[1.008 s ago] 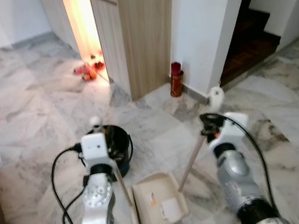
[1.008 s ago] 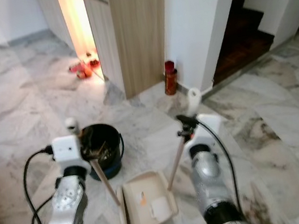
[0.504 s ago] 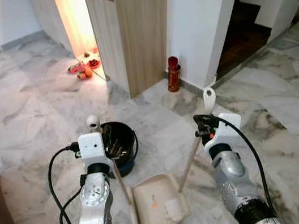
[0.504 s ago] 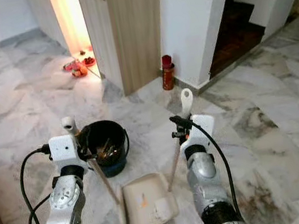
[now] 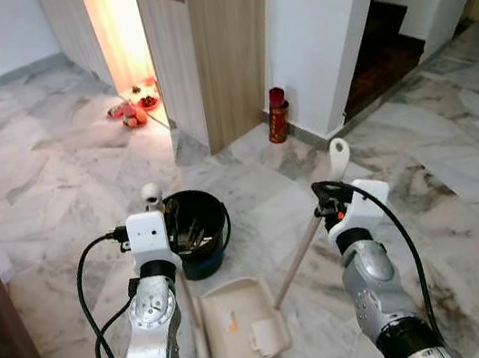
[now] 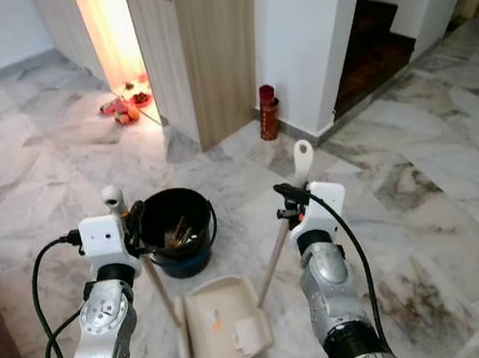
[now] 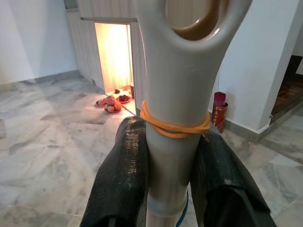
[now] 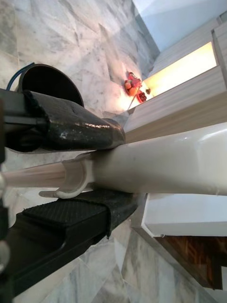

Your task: Sweep floor

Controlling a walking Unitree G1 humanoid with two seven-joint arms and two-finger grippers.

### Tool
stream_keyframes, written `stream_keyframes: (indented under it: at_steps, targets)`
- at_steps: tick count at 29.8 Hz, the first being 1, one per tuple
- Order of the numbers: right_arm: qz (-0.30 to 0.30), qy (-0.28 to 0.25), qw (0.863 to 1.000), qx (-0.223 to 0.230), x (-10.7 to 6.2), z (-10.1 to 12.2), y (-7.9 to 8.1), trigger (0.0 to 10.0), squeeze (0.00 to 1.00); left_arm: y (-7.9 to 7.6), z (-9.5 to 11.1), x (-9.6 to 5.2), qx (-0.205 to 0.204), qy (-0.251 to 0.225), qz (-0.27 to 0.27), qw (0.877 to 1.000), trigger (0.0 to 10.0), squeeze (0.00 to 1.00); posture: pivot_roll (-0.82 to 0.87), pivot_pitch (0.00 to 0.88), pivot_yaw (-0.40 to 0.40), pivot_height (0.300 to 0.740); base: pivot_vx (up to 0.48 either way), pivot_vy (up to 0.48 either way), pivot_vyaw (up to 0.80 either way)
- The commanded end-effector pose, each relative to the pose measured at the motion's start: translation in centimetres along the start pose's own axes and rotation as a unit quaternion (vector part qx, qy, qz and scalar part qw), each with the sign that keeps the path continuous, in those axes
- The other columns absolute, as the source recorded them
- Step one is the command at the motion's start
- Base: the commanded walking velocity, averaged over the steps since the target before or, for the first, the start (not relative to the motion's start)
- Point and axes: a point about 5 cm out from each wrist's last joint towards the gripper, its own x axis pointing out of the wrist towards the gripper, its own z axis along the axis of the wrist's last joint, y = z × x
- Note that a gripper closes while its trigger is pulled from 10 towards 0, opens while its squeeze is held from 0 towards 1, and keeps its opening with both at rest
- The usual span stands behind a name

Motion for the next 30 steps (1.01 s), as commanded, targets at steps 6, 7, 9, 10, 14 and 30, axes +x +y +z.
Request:
stream_keyframes:
  at_steps: [6, 7, 9, 10, 14, 30]
  targets:
    - [0.008, -0.034, 0.999, -0.001, 0.48, 1.52, 0.32, 10.0, 0.0, -0.76, 1.2, 0.43, -0.013, -0.027, -0.009, 1.0, 10.0, 0.0, 0.12, 0.0, -0.034, 0.74, 0.0, 0.0, 0.74]
    - [0.008, -0.034, 0.999, -0.001, 0.48, 1.52, 0.32, 10.0, 0.0, -0.76, 1.2, 0.43, -0.013, -0.027, -0.009, 1.0, 10.0, 0.0, 0.12, 0.0, -0.034, 0.74, 0.0, 0.0, 0.8]
    - [0.008, -0.034, 0.999, -0.001, 0.5, 1.53, 0.33, 10.0, 0.0, -0.77, 1.19, 0.44, -0.013, -0.027, -0.009, 1.0, 10.0, 0.0, 0.12, 0.0, -0.034, 0.74, 0.0, 0.0, 0.8]
    - [0.008, -0.034, 0.999, -0.001, 0.51, 1.54, 0.34, 10.0, 0.0, -0.78, 1.19, 0.44, -0.013, -0.027, -0.009, 1.0, 10.0, 0.0, 0.12, 0.0, -0.034, 0.74, 0.0, 0.0, 0.8]
    - [0.007, -0.034, 0.999, 0.001, 0.51, 1.55, 0.29, 10.0, 0.0, -0.86, 1.14, 0.43, -0.014, -0.026, -0.01, 1.0, 10.0, 0.0, 0.11, 0.0, -0.033, 0.74, 0.0, 0.0, 0.45]
    - [-0.002, -0.053, 0.999, 0.007, 0.44, 2.16, 0.2, 10.0, 0.0, -0.92, 0.94, 0.29, -0.013, -0.023, -0.02, 0.999, 10.0, 0.0, 0.11, 0.0, -0.026, 0.74, 0.0, 0.0, 0.0]
